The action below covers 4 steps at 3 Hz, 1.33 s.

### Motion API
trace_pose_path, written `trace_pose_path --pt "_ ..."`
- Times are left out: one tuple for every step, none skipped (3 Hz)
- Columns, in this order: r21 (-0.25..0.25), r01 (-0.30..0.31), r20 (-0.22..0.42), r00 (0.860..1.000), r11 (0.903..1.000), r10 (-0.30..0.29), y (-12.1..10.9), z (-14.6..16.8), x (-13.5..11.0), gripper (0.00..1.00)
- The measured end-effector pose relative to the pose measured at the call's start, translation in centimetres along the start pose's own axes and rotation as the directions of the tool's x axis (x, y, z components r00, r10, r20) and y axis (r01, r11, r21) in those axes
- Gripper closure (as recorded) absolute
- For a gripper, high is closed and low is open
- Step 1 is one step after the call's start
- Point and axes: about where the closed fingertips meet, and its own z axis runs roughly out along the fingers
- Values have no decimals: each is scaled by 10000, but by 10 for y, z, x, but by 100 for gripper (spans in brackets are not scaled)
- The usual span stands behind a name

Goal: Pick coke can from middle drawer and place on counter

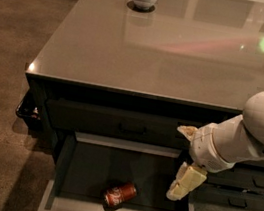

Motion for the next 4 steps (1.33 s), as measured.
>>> trace_pose_path --pt "0 0 0 10000 10000 0 0 0 0 0" --pt "-162 127 195 9997 9998 -124 1 44 7 0" --pt "-484 518 549 9973 9975 -491 10 131 25 0" --pt "-289 711 829 9942 9970 -685 16 192 33 0"
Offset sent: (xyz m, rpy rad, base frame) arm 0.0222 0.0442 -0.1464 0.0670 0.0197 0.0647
